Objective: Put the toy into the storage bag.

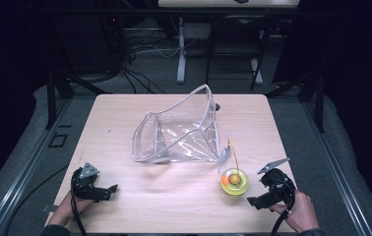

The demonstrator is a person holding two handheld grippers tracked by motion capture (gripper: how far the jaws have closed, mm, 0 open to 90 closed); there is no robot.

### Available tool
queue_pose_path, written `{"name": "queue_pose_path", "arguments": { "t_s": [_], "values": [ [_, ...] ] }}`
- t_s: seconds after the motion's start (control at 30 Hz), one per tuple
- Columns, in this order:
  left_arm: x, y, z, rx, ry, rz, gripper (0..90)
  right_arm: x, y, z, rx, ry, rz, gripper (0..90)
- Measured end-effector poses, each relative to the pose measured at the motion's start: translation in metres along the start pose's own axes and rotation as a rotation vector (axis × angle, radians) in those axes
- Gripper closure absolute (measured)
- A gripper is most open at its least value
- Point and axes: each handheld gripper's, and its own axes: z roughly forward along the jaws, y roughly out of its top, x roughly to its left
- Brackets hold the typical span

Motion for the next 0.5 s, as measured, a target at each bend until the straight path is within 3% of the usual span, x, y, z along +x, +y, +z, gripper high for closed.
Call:
{"name": "queue_pose_path", "arguments": {
  "t_s": [0.13,0.5],
  "values": [
    [0.000,0.000,0.000,0.001,0.000,0.002,0.0,0.004,0.004,-0.004,-0.044,-0.006,-0.019,7.6],
    [0.000,0.000,0.000,0.001,-0.002,0.002,0.0,0.012,0.026,-0.013,-0.028,0.012,-0.070,7.7]
  ]
}}
